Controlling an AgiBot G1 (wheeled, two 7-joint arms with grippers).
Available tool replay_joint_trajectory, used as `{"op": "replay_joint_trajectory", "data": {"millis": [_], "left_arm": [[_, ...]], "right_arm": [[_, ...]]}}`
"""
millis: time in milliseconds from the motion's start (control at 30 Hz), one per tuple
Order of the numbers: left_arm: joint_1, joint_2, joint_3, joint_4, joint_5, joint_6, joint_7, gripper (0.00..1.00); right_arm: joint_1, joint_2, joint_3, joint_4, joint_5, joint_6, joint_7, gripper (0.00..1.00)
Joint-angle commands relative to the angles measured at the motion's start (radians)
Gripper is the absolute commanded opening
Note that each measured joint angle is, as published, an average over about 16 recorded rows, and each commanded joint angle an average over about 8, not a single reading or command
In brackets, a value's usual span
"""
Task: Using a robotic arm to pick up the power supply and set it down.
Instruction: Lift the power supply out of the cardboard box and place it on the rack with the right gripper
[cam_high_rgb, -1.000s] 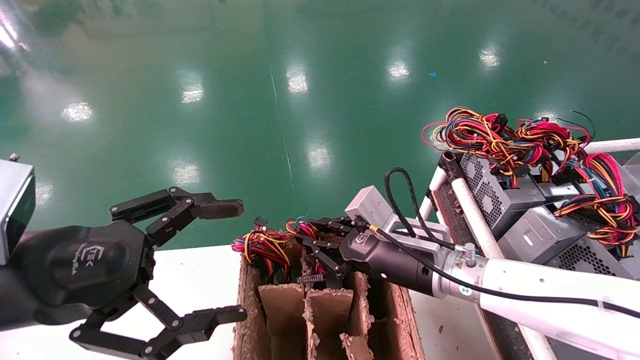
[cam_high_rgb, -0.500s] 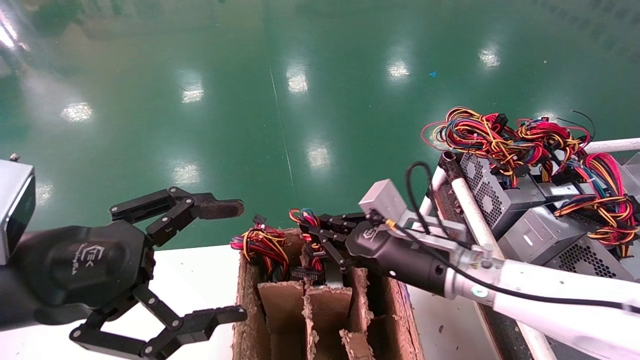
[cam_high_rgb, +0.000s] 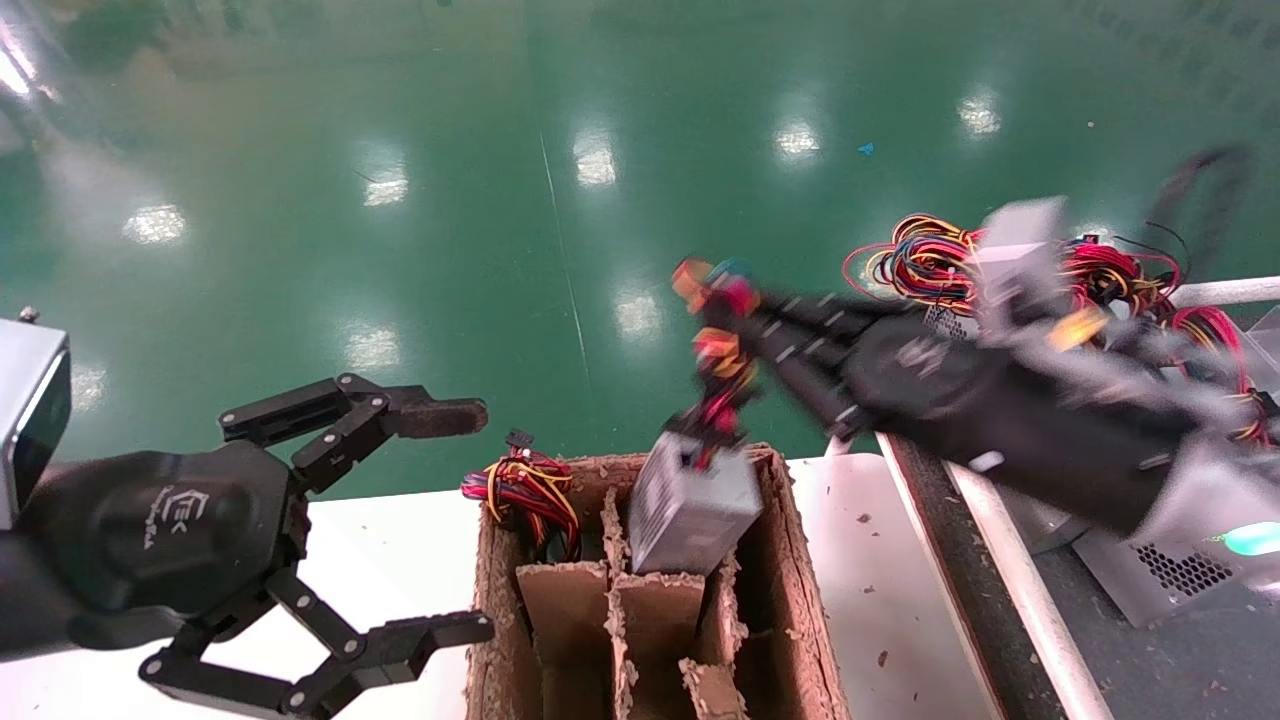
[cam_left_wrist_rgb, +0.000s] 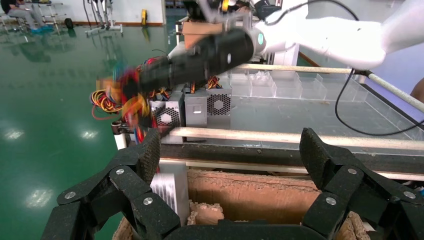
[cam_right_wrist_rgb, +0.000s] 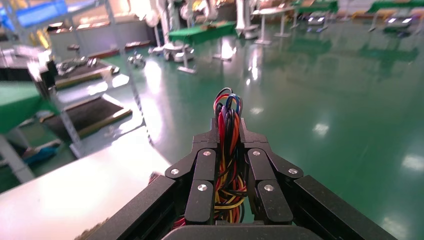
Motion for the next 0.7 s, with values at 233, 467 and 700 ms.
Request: {"op": "replay_joint_trajectory", "data": {"millis": [233,467,700], "left_arm": [[0.0,0.0,0.0,0.0,0.0,0.0,0.0,1.0],[0.0,0.0,0.0,0.0,0.0,0.0,0.0,1.0],[0.0,0.0,0.0,0.0,0.0,0.0,0.0,1.0]], "right_arm": [[0.025,0.153,0.116,0.01,0.148,-0.102,0.047,0.0],[0.004,0.3,0.206,0.005,0.222,-0.173,0.061,0.0],[-0.092,0.426,0.291,-0.019,0.263,-0.2,0.064,0.0]]}}
